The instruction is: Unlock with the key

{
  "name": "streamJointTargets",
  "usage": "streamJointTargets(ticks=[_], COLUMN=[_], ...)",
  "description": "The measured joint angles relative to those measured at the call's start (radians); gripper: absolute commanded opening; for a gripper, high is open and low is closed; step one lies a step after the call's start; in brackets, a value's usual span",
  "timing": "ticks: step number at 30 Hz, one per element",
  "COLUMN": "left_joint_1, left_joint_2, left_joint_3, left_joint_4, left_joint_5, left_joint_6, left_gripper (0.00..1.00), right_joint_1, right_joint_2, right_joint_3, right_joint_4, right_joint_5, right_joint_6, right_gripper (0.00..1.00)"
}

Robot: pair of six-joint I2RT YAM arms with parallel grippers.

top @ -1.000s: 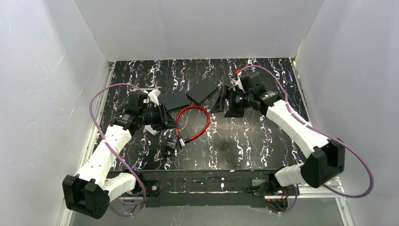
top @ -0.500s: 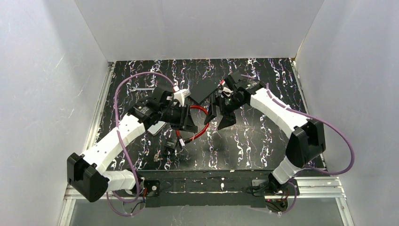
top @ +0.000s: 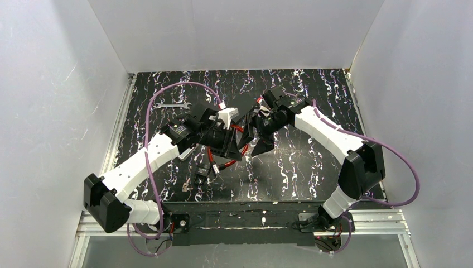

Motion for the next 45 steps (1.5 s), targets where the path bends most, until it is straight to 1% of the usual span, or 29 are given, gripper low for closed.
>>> streamJointTargets(ticks=[7, 12, 17, 21, 26, 30, 33, 35, 40, 42, 45], left_joint_1=[-0.008, -0.008, -0.008, -0.008, -0.008, -0.008, -0.008, -0.008, -0.008, -0.008, -0.008], left_joint_2=[0.000, 0.004, 0.048, 0.097, 0.154, 0.176, 0.176, 0.176, 0.176, 0.175, 0.171], left_joint_3=[0.000, 0.011, 0.084, 0.150, 0.239, 0.309, 0.330, 0.334, 0.335, 0.335, 0.335], left_joint_4=[-0.006, -0.045, -0.087, -0.123, -0.191, -0.233, -0.250, -0.258, -0.267, -0.267, -0.264], left_joint_5=[-0.034, -0.129, -0.245, -0.311, -0.367, -0.388, -0.396, -0.402, -0.413, -0.416, -0.420], left_joint_6=[0.001, -0.044, -0.173, -0.308, -0.452, -0.532, -0.583, -0.609, -0.654, -0.668, -0.684], left_gripper=[0.17, 0.17, 0.17, 0.17, 0.17, 0.17, 0.17, 0.17, 0.17, 0.17, 0.17], right_joint_1=[-0.002, -0.015, -0.021, -0.009, 0.095, 0.188, 0.250, 0.275, 0.291, 0.292, 0.292], right_joint_2=[-0.019, -0.059, -0.226, -0.370, -0.466, -0.492, -0.496, -0.496, -0.497, -0.497, -0.497], right_joint_3=[0.000, -0.003, -0.095, -0.176, -0.292, -0.360, -0.376, -0.376, -0.376, -0.376, -0.376], right_joint_4=[0.014, 0.030, 0.166, 0.290, 0.437, 0.511, 0.549, 0.574, 0.607, 0.616, 0.618], right_joint_5=[-0.002, 0.091, 0.248, 0.371, 0.495, 0.575, 0.638, 0.668, 0.726, 0.742, 0.755], right_joint_6=[0.016, 0.041, 0.088, 0.078, 0.020, -0.025, -0.055, -0.069, -0.082, -0.082, -0.080], right_gripper=[0.76, 0.79, 0.79, 0.81, 0.81, 0.81, 0.80, 0.78, 0.64, 0.61, 0.61])
